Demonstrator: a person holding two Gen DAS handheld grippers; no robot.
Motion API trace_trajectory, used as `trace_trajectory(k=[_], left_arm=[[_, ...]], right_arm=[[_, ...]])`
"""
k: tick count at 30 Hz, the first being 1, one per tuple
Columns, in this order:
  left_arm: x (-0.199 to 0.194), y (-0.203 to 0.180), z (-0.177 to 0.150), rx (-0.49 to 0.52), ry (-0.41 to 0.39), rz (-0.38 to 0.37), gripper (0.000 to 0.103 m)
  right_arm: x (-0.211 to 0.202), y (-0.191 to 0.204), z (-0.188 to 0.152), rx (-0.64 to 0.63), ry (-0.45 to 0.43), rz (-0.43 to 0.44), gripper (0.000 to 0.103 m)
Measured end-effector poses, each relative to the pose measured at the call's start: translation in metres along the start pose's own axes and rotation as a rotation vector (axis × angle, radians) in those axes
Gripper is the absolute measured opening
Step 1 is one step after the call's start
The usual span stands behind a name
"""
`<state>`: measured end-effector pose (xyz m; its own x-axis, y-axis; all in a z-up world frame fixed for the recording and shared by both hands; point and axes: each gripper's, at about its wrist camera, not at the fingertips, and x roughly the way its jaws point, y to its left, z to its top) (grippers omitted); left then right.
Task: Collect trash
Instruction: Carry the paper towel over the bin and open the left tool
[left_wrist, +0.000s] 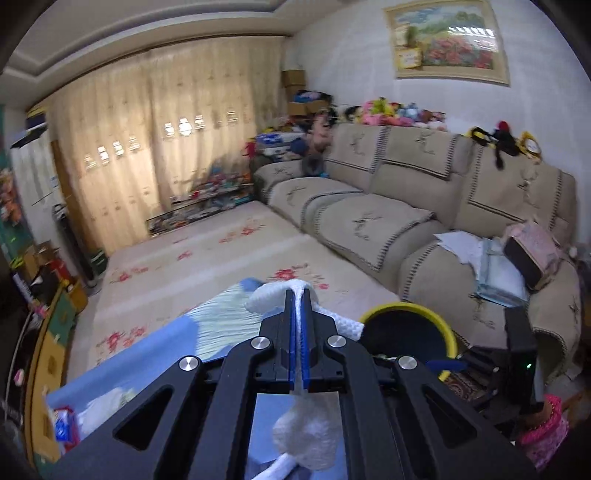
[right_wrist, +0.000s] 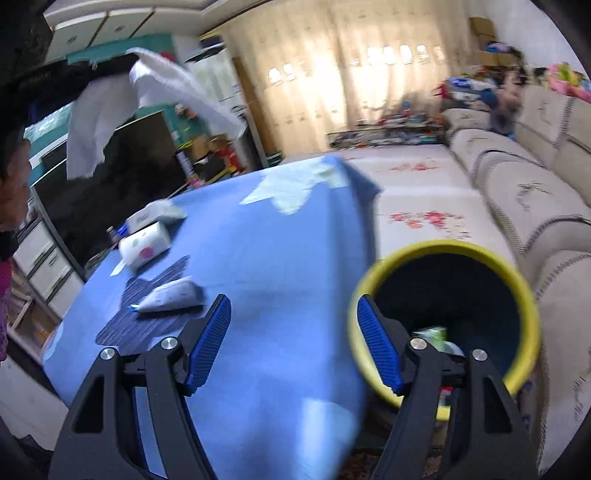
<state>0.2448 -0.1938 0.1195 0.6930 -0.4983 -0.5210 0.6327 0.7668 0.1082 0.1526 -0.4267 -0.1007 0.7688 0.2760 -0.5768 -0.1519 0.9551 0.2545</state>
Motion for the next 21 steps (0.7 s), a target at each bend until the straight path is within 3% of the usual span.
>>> trace_trajectory(k=[8,14,18,20,21], left_arm=[[0.105,-0.104,0.016,0.058,0.096,-0.208,0.003],[0.201,-0.175,0.008,0.113,0.201,-0.243,0.003],[0.255,-0.200,-0.008,0.114,0.280,-0.232,0.005],[0.274,-0.204,-0.019,0.102,0.311,-0.218,0.025],[0.284,-0.206,-0.024,0.091,0.331,-0.203,0.052]], right_arm=[[-0.060,-0.070,-0.034,0.126,-0.004,-0.171,0.067],[-0.066,-0.107,-0.057,0.221,0.019,-0.210,0.067],[-0.068,-0.117,-0.063,0.252,0.016,-0.206,0.069],[-0.068,-0.119,-0.063,0.259,0.013,-0.205,0.070],[-0.068,-0.118,-0.063,0.261,0.010,-0.203,0.070]])
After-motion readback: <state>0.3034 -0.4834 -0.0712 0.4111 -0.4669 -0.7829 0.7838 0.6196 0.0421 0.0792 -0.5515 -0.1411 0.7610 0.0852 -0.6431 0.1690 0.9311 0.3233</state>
